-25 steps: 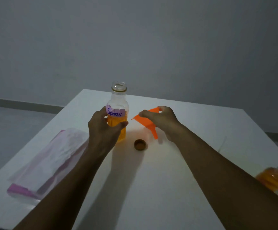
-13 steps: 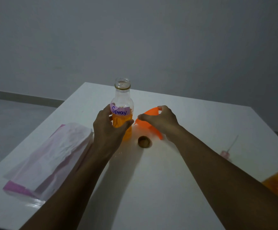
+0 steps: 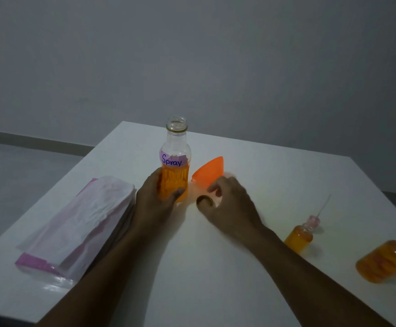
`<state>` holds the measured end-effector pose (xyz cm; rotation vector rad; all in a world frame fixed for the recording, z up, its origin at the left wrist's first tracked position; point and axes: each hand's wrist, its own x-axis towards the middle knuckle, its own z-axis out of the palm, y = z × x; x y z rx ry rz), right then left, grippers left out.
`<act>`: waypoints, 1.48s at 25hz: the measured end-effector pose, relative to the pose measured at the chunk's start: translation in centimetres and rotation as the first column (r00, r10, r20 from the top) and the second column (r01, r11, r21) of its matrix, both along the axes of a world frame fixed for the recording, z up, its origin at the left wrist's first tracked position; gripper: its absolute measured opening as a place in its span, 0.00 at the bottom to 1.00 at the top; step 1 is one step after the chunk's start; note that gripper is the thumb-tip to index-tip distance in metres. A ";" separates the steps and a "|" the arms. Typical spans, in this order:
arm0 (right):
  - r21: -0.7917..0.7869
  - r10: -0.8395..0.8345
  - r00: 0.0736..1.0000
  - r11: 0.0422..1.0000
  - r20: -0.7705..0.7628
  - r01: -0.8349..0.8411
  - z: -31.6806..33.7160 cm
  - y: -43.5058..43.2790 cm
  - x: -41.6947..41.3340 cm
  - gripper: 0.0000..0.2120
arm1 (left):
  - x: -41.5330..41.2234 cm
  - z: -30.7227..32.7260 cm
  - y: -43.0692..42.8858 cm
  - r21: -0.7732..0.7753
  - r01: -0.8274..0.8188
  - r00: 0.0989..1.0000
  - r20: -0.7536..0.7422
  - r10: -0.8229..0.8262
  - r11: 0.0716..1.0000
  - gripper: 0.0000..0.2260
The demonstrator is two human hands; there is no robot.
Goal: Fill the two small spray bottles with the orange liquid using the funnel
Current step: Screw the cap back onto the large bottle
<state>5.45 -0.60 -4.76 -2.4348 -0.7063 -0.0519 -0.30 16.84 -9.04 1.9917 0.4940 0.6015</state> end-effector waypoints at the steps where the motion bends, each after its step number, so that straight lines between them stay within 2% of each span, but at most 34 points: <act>1: -0.097 0.039 0.999 0.994 -0.011 -0.040 -0.5 0.2 -0.4 0.19 | 0.1 -0.1 0.0 0.004 0.001 1.000 -0.011 -0.001 1.000 0.28; 3: -0.165 0.071 0.997 0.984 0.033 -0.064 -1.3 0.6 -0.5 0.21 | 0.2 -0.1 0.1 0.009 0.006 0.999 -0.037 -0.005 1.000 0.30; 7: -0.084 0.080 0.997 0.993 0.000 -0.080 0.6 0.7 0.0 0.18 | 0.2 -0.3 0.7 -0.022 0.044 0.998 -0.048 -0.045 0.999 0.32; 8: -0.028 0.068 0.998 0.997 0.019 -0.067 1.9 0.7 0.2 0.17 | 0.1 -0.3 0.8 -0.031 0.054 0.998 -0.041 -0.056 0.998 0.32; 10: 0.183 0.036 0.996 0.982 0.084 -0.051 5.3 1.1 0.8 0.13 | -0.1 -0.4 0.7 -0.024 0.051 0.999 -0.005 -0.051 0.998 0.29; 13: 0.521 0.109 0.994 0.847 0.021 -0.104 10.3 2.7 1.7 0.12 | -0.3 -0.3 0.6 -0.032 0.061 0.998 0.022 -0.060 0.998 0.29; 15: 0.619 0.170 0.985 0.777 -0.026 -0.118 12.4 4.0 2.3 0.16 | -0.3 -0.1 0.7 -0.021 0.086 0.996 0.006 -0.085 0.996 0.31; 19: 0.437 0.264 0.964 0.872 -0.037 -0.222 14.0 5.4 3.7 0.16 | -0.2 -0.3 0.9 0.028 0.087 0.996 0.006 -0.087 0.996 0.29; 21: 0.244 0.360 0.932 0.909 -0.050 -0.338 14.5 5.5 4.1 0.17 | 0.0 -0.5 1.0 0.045 0.077 0.997 0.013 -0.077 0.996 0.28; 22: 0.103 0.398 0.917 0.913 -0.005 -0.395 14.8 5.5 4.4 0.20 | 0.1 -0.6 1.0 0.051 0.069 0.997 0.015 -0.070 0.996 0.28; 25: -0.244 0.508 0.854 0.847 0.110 -0.473 16.3 6.0 4.4 0.29 | 0.2 -0.9 1.2 0.071 0.065 0.997 0.028 -0.067 0.995 0.27; 28: -0.411 0.590 0.796 0.765 0.139 -0.495 17.7 6.9 4.1 0.34 | 0.2 -0.9 1.4 0.079 0.082 0.997 0.011 -0.083 0.994 0.28; 30: -0.531 0.620 0.769 0.709 0.154 -0.465 18.3 7.4 3.5 0.34 | 0.2 -0.8 1.4 0.084 0.079 0.997 0.000 -0.079 0.993 0.29; 32: -0.610 0.628 0.761 0.671 0.164 -0.422 18.6 7.9 3.4 0.24 | 0.3 -0.8 1.3 0.086 0.071 0.997 0.004 -0.071 0.994 0.28; 34: -0.605 0.581 0.798 0.696 0.158 -0.387 18.6 8.2 3.5 0.05 | 0.2 -0.8 1.3 0.102 0.058 0.998 0.002 -0.058 0.993 0.28; 36: -0.580 0.522 0.836 0.738 0.168 -0.345 18.5 8.4 3.4 0.20 | 0.2 -0.8 1.2 0.104 0.053 0.999 -0.003 -0.053 0.993 0.28; 37: -0.571 0.502 0.843 0.756 0.193 -0.319 18.4 8.5 3.4 0.23 | 0.2 -0.8 1.2 0.104 0.053 0.999 0.001 -0.054 0.993 0.28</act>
